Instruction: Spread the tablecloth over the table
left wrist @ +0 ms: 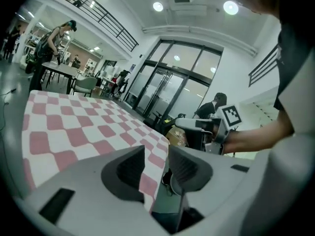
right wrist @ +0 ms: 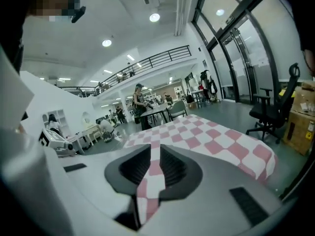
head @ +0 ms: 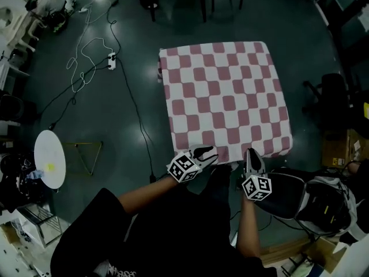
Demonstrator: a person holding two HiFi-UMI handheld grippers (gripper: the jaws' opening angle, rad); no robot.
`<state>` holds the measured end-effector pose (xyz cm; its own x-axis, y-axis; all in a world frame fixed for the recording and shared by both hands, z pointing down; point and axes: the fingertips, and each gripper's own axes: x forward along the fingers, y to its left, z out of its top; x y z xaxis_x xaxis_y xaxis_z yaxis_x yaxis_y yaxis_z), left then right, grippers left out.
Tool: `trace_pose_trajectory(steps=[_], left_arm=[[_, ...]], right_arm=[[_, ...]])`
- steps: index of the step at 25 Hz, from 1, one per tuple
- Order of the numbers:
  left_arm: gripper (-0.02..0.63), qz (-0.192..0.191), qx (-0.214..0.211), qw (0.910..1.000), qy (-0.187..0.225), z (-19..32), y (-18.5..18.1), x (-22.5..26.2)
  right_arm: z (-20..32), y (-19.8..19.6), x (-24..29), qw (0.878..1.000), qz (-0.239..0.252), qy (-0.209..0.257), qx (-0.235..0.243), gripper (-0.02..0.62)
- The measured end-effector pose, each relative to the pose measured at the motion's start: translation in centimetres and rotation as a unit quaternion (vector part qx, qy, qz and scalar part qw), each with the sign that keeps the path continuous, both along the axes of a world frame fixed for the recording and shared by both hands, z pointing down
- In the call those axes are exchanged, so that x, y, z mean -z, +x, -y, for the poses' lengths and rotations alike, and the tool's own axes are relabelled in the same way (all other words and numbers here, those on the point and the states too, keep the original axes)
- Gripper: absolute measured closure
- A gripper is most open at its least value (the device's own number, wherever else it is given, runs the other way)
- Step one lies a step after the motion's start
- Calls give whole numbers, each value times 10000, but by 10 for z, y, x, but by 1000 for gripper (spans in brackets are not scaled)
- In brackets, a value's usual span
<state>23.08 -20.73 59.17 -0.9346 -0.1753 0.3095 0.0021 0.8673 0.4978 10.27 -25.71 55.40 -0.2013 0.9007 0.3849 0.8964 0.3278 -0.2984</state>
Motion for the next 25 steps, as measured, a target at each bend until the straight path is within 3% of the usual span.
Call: trace_pose_trajectory(steps=[3,5,8,14,20,25], left_arm=[[562,118,187,9996,-187,-16,33,30],[583,111,406,9986,-310,-26,48,45],[588,337,761,9955,-460,-36,65,75],[588,789,1340,9799,-1250,-51,79,144],[588,1269,1212,9694,-1717,-20,81,192],[588,1415,1182,9664,-1791,12,86,203]], right_arm=[[-7,46,27,9998,133,-66,-114,566],[-16,73,41,9996,262,-72,-100,578],[-28,106,61,9982,598,-17,17,578],[-43,144,119,9893,1411,-298,217,578],[-34,163,152,9872,1505,-528,83,578],[-7,178,159,9830,1767,-495,34,580]])
